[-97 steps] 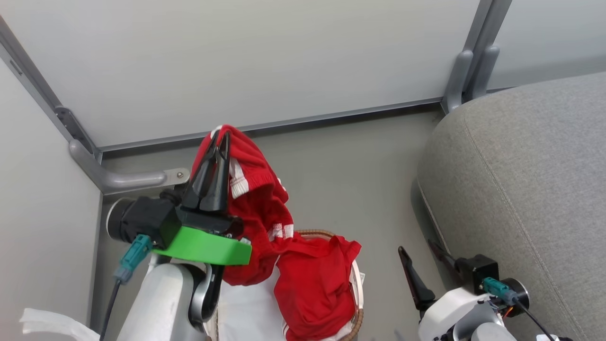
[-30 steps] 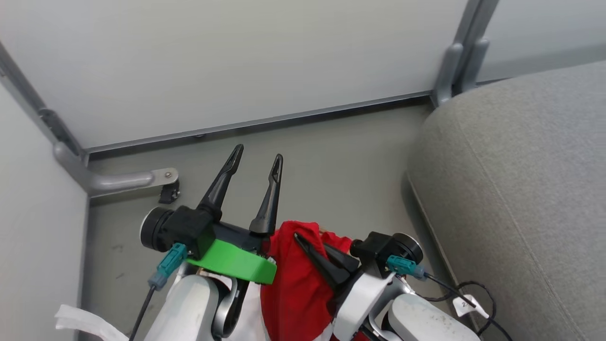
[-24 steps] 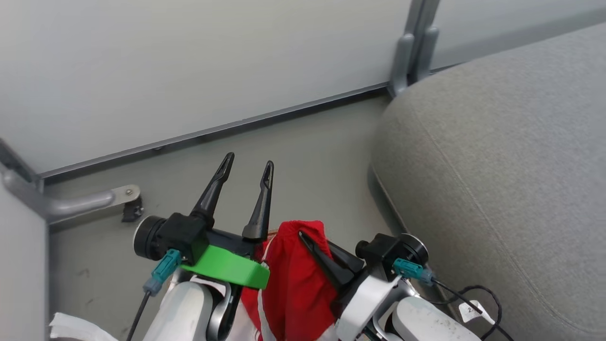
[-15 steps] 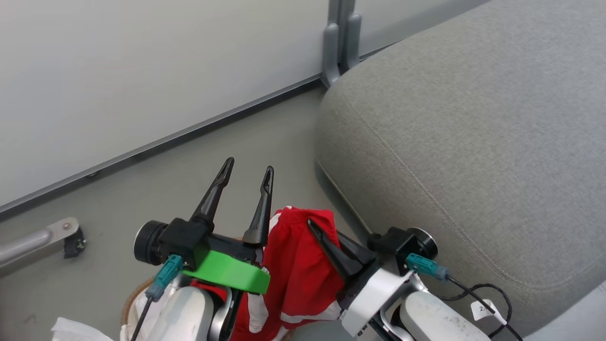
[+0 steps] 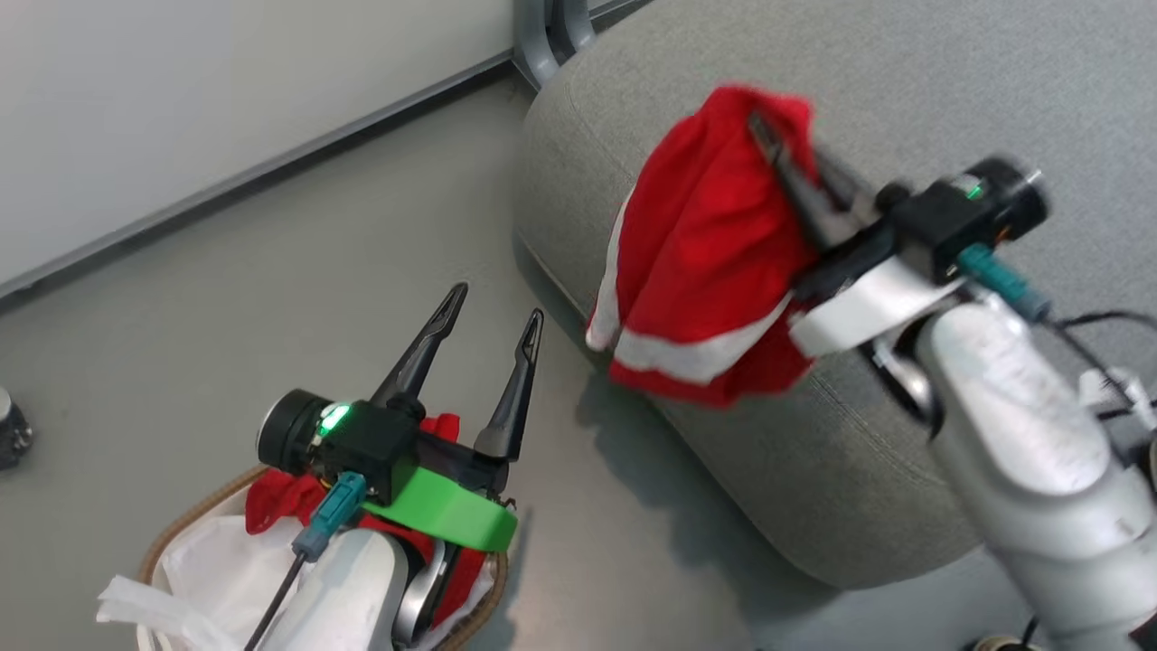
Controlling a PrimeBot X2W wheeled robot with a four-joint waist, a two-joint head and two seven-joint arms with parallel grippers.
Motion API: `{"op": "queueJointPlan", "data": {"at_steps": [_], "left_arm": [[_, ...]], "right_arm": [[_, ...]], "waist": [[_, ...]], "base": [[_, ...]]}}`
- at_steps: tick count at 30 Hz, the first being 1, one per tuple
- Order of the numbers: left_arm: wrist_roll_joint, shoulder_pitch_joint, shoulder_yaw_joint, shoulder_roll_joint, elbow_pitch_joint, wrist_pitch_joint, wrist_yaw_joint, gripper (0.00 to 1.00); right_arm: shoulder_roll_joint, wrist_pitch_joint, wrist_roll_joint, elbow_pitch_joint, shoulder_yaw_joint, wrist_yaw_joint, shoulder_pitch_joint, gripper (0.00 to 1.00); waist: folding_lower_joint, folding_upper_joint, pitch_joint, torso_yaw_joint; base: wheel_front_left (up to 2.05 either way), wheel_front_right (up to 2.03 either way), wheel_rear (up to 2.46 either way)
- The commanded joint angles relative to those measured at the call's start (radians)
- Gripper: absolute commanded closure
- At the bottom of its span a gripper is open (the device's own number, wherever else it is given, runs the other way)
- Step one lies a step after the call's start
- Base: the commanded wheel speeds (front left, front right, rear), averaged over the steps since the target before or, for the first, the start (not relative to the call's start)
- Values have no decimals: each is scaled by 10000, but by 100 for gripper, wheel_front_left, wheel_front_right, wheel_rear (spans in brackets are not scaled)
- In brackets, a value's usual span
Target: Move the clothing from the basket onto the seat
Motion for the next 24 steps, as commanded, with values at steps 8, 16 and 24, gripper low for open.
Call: {"op": "queueJointPlan", "data": {"at_steps": [8,16,24], "left_arm": [[125,-829,-432,790,-228,4,-22,0],[27,-1445,-974,1149,-329,4,-23,0],[77,-1977,-1442,1426,-212,6,-23,0]], "right_arm": [[-2036,-20,-1089,574,-2146,-10,-3067,100],[-2806,-20,-1720,1632,-3381,-12,-4768,100],[-2049,-13,-2310,2738,-5064,-12,-4032,100]], "waist": [[0,-1,2236,580],[0,-1,3444,1203],[0,-1,4258,1833]], "base": [[0,0,0],[0,0,0],[0,0,0]]}}
